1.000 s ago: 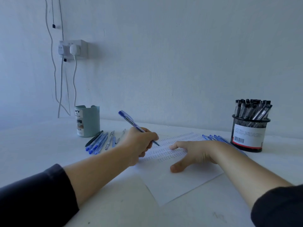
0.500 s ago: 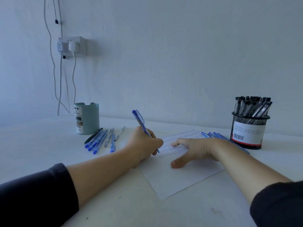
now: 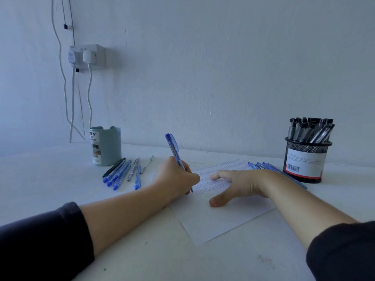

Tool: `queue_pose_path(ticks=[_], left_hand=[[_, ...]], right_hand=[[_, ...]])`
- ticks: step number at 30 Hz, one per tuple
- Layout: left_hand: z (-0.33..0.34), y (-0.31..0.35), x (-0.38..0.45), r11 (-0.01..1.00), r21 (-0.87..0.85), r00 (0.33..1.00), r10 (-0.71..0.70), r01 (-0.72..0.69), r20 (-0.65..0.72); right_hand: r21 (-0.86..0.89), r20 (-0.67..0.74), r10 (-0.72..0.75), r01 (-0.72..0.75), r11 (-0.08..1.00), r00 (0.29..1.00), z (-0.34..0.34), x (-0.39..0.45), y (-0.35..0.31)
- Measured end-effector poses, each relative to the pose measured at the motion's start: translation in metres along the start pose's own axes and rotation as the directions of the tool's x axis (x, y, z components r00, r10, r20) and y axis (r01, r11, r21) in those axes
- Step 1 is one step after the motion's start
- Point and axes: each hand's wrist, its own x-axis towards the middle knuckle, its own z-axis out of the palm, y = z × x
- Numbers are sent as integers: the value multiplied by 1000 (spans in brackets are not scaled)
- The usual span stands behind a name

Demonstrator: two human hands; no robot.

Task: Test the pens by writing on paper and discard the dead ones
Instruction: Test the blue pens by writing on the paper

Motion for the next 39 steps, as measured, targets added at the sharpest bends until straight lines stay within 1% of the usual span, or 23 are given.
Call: queue_pose_path(ticks=[19, 24, 39], left_hand=[[1, 0, 0, 999, 43, 1000, 14, -14, -11], [1, -1, -1, 1000, 24, 1000, 18, -17, -18], [1, 1, -3, 998, 41, 999, 46, -46, 3]], right_hand=[[-22, 9, -5, 5, 1000, 1000, 0, -4, -3], [-18, 8, -5, 5, 1000, 1000, 0, -4, -3], [-2, 6, -18, 18, 1000, 1000, 0, -2, -1]])
